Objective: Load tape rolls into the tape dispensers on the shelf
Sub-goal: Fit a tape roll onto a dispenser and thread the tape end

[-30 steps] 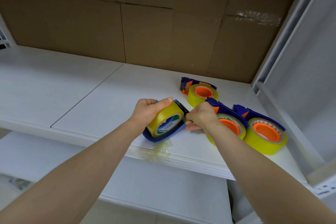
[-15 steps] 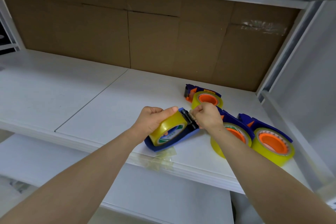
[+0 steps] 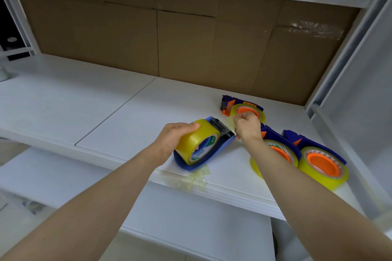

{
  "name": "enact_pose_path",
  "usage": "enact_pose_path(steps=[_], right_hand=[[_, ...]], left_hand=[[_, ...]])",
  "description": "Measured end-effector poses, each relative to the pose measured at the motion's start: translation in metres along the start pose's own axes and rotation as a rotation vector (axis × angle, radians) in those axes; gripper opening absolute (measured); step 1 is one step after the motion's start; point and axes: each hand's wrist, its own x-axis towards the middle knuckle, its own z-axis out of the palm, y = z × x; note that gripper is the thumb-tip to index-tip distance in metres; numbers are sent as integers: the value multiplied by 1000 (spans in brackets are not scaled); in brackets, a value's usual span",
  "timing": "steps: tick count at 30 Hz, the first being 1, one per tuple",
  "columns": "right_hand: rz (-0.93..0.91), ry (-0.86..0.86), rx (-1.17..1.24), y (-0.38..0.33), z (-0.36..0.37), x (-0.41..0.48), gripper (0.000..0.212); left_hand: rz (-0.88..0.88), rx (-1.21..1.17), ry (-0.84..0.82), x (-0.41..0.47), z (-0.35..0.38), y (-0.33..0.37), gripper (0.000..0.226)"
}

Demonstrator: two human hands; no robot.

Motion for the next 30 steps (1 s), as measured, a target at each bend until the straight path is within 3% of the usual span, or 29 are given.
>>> enact_pose_path(steps=[2,9,14,20,27,30], right_hand=[[-3,25,-2,0,0,1,15],[-74,81,-76,-11,-13,6,29],[-49,50,-121,-11,-15,10,30],[-45,63,-102,-13,-18,17,25],[-61,56,-65,-18,-13,17,27],[4,8,-24,-15,-9,15,18]], left_hand=[[-3,-22,19,1,-1,-2,55],[-37,7,64,1,0,0,50],[-79,-109,91,3,-4,-3,25],[-19,-145,138,1,-2,-7,38],[-63,-203,274,1,-1,-8,50],[-65,-250,283,0,-2,-9,50]])
